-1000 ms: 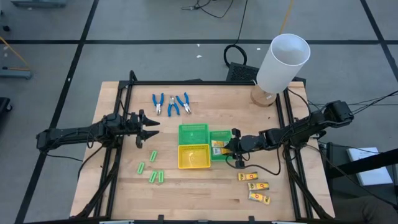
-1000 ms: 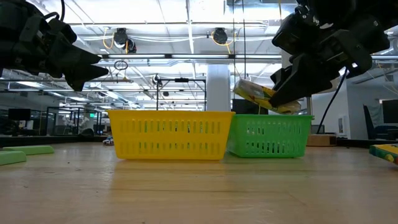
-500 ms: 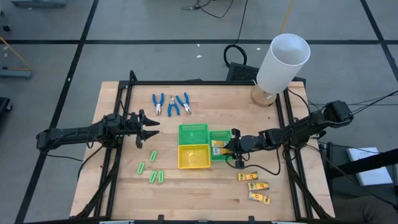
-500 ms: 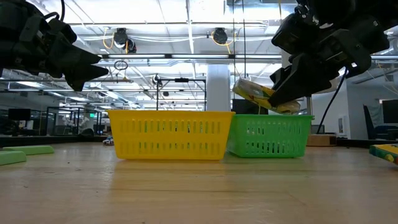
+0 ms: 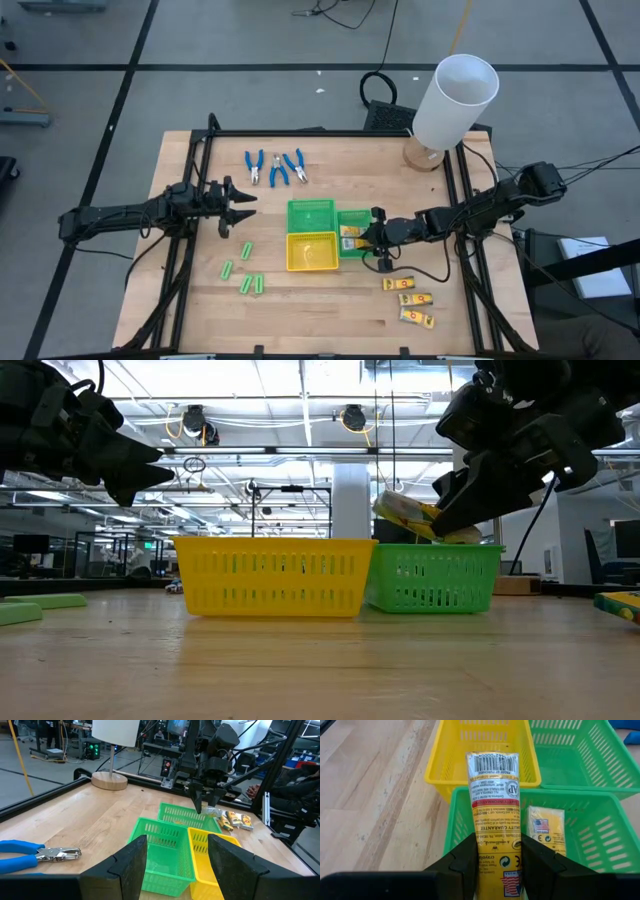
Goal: Pick & Place School Supplies
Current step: Put the yellow crayon box into the right green bin
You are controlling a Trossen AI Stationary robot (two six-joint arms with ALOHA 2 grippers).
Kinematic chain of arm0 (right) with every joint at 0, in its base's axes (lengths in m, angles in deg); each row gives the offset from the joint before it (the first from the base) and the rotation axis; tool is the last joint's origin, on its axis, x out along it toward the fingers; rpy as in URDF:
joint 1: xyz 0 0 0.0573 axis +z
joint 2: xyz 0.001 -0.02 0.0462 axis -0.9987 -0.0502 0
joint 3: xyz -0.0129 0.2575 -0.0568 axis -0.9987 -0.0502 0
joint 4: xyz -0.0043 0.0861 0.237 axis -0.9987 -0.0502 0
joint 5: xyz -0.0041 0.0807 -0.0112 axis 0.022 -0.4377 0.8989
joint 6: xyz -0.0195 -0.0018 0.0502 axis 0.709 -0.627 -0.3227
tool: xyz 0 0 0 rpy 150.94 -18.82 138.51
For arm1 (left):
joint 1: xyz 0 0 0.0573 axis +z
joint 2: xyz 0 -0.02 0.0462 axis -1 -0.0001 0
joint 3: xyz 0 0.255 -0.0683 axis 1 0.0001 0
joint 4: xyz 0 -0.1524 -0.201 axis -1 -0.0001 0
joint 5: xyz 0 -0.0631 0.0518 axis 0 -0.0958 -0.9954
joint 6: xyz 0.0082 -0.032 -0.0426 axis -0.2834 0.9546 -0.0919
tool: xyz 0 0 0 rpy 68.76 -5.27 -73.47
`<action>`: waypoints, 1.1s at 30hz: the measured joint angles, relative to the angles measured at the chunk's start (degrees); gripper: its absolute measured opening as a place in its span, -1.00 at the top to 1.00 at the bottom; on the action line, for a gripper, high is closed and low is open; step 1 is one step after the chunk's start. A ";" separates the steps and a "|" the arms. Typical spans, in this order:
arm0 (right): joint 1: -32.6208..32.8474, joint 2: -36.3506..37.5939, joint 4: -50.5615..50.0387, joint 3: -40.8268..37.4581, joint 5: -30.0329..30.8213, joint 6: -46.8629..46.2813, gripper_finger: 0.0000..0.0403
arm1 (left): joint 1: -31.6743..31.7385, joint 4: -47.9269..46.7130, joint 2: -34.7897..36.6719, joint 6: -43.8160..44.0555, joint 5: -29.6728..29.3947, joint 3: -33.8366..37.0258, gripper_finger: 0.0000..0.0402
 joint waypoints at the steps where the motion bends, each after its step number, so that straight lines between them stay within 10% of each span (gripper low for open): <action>1: 0.00 0.00 0.00 0.00 0.00 -0.07 0.42 | 0.00 0.00 -0.01 0.02 0.01 0.00 -0.07; 33: 0.00 0.00 -0.75 -0.02 0.00 -0.37 0.42 | 0.00 0.00 -0.01 0.01 0.01 0.00 -0.07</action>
